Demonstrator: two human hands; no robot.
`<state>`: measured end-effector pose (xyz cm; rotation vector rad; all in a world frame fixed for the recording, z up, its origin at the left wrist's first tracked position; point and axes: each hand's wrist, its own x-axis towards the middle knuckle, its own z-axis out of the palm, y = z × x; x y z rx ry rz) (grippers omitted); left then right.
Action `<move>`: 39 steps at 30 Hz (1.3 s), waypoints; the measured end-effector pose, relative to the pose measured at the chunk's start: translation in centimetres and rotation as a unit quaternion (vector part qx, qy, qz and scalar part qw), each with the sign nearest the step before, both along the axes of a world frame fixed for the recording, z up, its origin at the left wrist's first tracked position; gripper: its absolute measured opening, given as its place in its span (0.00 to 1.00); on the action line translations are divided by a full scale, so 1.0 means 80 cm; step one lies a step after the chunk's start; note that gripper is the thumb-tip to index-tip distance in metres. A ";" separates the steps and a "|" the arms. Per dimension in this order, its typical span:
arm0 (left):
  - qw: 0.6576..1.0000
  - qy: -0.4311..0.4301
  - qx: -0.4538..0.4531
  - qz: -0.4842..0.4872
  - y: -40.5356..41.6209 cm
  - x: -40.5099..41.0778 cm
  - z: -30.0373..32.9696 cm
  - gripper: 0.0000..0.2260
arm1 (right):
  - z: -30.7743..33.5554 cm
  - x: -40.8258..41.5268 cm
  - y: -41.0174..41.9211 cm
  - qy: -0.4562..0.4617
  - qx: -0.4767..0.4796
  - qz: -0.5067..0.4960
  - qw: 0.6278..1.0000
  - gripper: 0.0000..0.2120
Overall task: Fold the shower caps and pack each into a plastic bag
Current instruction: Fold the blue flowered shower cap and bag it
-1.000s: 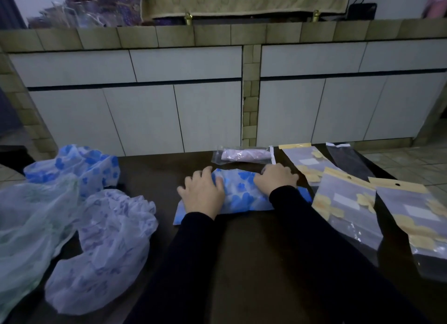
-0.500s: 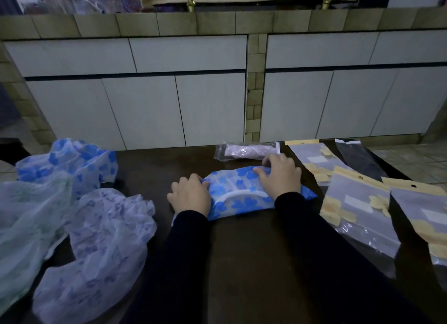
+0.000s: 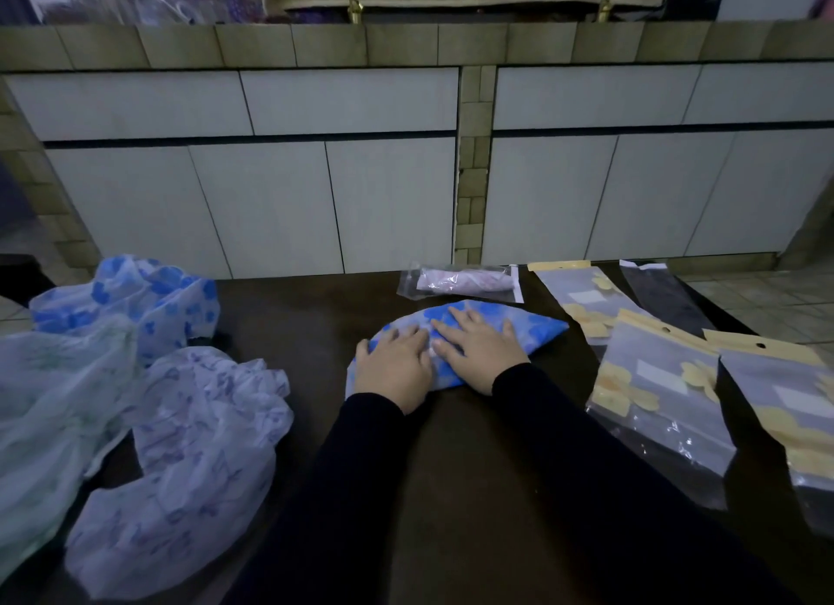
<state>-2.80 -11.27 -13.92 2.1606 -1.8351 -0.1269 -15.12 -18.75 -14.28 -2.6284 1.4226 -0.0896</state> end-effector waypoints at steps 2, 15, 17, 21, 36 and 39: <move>0.997 -0.006 0.072 -0.008 0.002 0.006 -0.002 0.22 | 0.000 -0.004 -0.006 0.023 0.021 -0.003 0.999 0.25; 0.986 -0.034 0.160 0.041 0.039 0.000 0.008 0.35 | 0.004 -0.039 -0.013 0.056 0.023 -0.042 0.997 0.32; 0.983 -0.063 0.167 0.049 0.047 -0.006 0.023 0.35 | 0.007 -0.044 -0.008 0.051 0.031 -0.015 0.998 0.32; 0.982 -0.092 0.145 0.083 0.061 -0.021 0.043 0.30 | 0.012 -0.046 0.002 0.027 0.030 0.037 0.999 0.30; 0.986 -0.034 0.153 0.063 0.074 -0.023 0.002 0.41 | 0.003 -0.045 0.011 0.038 0.026 0.011 0.999 0.30; 0.980 -0.071 0.178 0.062 0.074 -0.025 0.008 0.41 | 0.004 -0.044 0.010 0.064 0.025 0.015 0.998 0.33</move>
